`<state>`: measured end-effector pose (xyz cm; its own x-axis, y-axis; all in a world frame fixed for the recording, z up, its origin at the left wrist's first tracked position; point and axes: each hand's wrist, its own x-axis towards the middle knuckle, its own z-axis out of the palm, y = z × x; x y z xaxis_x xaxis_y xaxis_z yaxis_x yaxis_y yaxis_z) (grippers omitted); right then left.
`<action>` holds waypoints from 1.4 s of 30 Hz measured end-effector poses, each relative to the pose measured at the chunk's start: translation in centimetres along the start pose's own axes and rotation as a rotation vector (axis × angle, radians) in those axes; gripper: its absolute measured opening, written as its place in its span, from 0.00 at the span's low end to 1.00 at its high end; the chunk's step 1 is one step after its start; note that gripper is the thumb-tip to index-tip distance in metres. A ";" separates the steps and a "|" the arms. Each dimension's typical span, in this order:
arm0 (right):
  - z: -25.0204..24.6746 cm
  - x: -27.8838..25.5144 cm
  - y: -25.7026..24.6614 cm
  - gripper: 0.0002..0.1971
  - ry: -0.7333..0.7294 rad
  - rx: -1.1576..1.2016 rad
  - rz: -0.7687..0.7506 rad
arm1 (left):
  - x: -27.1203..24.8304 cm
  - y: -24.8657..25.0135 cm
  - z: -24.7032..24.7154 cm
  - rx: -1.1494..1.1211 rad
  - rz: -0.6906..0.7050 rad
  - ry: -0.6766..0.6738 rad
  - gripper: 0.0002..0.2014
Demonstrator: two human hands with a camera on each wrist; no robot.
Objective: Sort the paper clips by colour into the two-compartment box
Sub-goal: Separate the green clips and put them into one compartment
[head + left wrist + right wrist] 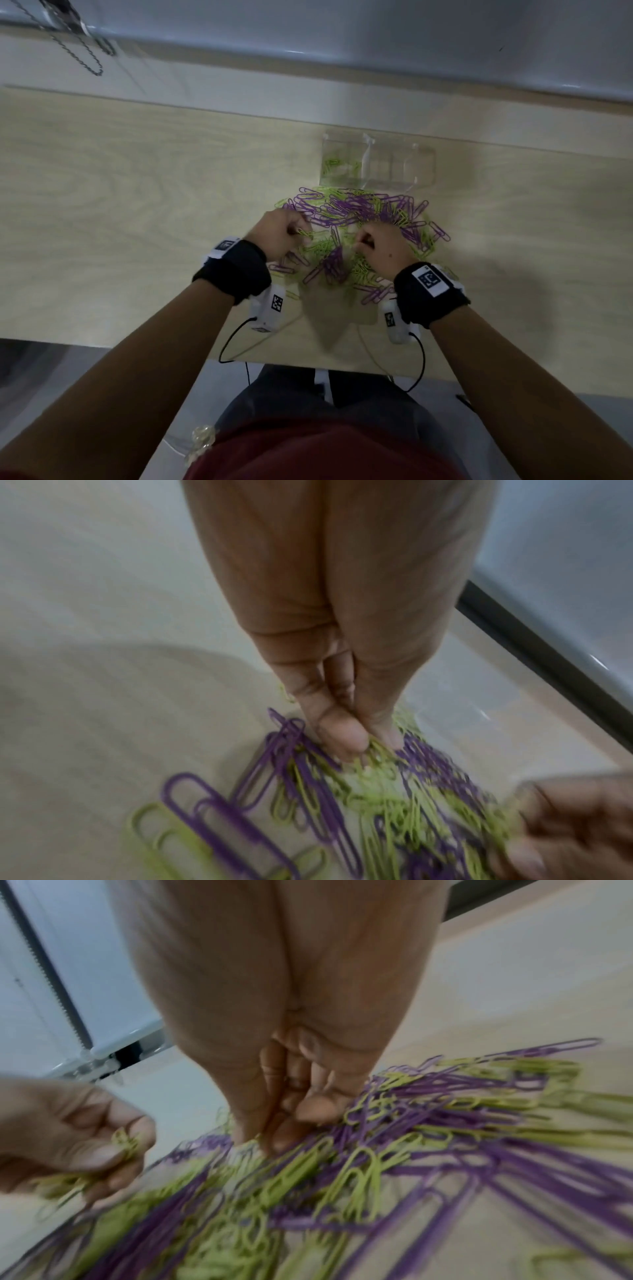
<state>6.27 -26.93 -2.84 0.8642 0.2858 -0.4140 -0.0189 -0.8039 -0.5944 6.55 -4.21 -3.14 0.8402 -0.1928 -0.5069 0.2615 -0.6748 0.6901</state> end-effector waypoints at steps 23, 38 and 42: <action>-7.8 6.6 -3.9 0.05 0.325 0.307 -0.015 | 4.4 6.2 -3.8 -0.021 0.270 0.490 0.09; 3.6 4.9 -5.3 0.14 0.038 -0.268 -0.184 | 2.8 -1.8 -1.8 0.222 0.084 0.249 0.34; 4.0 4.6 -4.2 0.03 0.068 -0.255 -0.209 | 1.9 -2.8 -1.4 0.169 0.186 0.264 0.19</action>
<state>8.33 -20.15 -5.04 0.8680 0.4294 -0.2494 0.2810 -0.8388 -0.4662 8.09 -1.71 -5.28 0.9655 -0.1476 -0.2147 0.0289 -0.7582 0.6514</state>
